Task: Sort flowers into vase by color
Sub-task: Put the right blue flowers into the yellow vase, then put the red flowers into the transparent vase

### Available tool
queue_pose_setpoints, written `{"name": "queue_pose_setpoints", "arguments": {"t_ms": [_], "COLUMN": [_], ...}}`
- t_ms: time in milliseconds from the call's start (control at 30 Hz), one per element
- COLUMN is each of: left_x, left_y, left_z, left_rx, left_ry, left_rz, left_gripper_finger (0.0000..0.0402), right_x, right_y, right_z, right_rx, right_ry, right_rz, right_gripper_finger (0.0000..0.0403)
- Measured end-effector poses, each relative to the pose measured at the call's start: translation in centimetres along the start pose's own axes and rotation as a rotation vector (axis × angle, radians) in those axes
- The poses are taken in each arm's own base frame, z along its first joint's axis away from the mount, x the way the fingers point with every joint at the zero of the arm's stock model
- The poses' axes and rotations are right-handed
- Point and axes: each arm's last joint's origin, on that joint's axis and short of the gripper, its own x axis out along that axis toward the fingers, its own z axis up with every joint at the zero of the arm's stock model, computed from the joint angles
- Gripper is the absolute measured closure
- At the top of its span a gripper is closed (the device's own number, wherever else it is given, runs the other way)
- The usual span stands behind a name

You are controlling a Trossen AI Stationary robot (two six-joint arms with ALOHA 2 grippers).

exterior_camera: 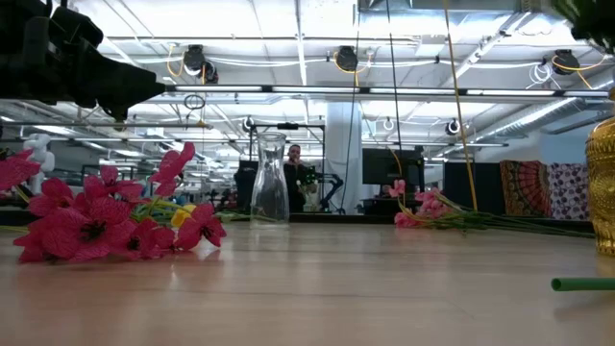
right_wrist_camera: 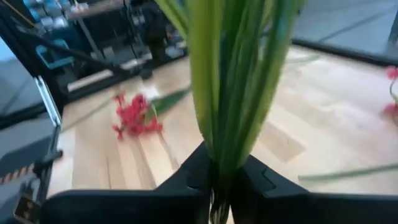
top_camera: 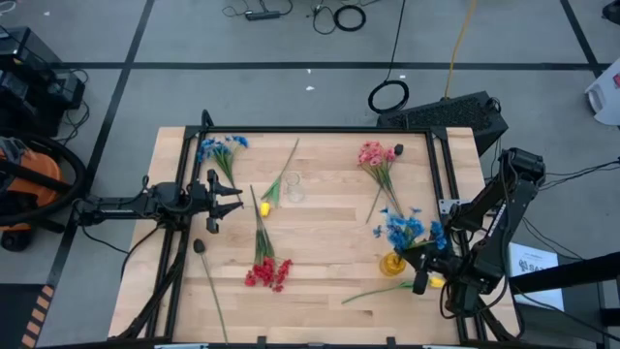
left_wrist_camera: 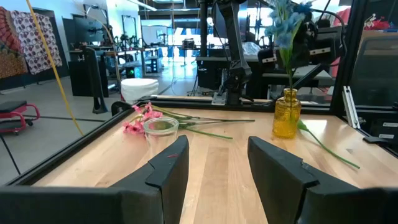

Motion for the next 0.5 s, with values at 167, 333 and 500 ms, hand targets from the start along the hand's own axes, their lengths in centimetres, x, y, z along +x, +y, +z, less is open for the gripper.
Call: {"name": "queue_pose_setpoints", "arguments": {"t_ms": [167,333,500], "left_x": [0.0,0.0,0.0], "left_y": [0.0,0.0,0.0], "left_z": [0.0,0.0,0.0], "left_rx": [0.0,0.0,0.0], "left_ry": [-0.001,0.0,-0.001], "left_rz": [-0.001,0.0,0.0], "left_gripper_finger": [0.023,0.023,0.023], "right_x": [0.0,-0.4,-1.5], "right_y": [-0.1,-0.3,-0.1], "right_z": [-0.4,0.0,2.0], "right_rx": [-0.002,0.01,0.009], "right_ry": [0.129,0.29,0.49], "right_rz": [-0.022,-0.031,0.019], "right_gripper_finger": [0.0318,0.0269,0.0231]}}
